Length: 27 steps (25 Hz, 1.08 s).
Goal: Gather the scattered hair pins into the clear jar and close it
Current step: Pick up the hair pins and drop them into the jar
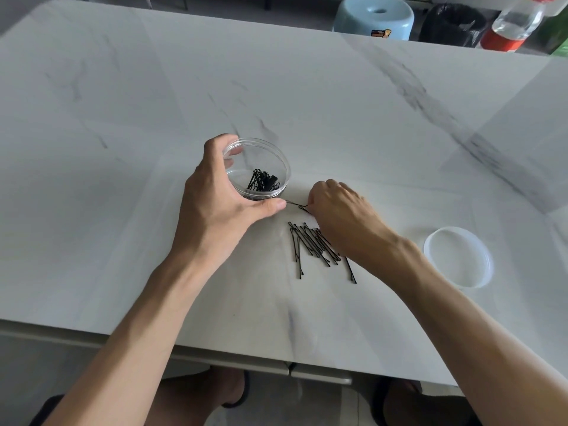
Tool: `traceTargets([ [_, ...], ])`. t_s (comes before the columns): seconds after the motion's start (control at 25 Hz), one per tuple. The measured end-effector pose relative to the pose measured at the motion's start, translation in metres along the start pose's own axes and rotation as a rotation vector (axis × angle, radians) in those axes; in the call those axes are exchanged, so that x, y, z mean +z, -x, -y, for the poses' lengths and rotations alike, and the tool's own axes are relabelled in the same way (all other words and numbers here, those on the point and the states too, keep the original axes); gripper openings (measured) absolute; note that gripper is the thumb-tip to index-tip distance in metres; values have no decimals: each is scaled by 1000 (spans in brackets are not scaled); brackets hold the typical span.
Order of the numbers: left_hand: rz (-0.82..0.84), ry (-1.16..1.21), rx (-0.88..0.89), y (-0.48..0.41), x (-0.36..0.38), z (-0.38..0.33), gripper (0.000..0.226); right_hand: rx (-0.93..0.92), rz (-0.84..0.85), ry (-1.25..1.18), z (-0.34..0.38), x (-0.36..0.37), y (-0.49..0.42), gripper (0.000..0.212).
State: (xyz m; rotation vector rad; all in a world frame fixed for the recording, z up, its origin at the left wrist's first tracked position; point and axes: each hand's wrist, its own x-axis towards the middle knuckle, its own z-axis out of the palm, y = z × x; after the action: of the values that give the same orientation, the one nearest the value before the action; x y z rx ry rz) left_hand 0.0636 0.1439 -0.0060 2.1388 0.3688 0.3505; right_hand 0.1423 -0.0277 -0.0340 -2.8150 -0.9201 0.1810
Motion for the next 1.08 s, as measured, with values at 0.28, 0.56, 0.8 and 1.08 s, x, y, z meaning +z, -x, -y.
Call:
traceTargets([
  [0.28,4,0,-7,2,1,-4,91,130,-212,-439,-26,-32,5,8],
  [0.56,96,-30,67,10,16,-10,93,-233,-326,-367,8,-51,4,4],
  [0.8,114,-21,69,7,15,-10,94,-168,-313,-561,11,-52,1,15],
  [1.08,54,-17,30,5,10,-10,93,287,6,-345,-28,-25,12,15],
])
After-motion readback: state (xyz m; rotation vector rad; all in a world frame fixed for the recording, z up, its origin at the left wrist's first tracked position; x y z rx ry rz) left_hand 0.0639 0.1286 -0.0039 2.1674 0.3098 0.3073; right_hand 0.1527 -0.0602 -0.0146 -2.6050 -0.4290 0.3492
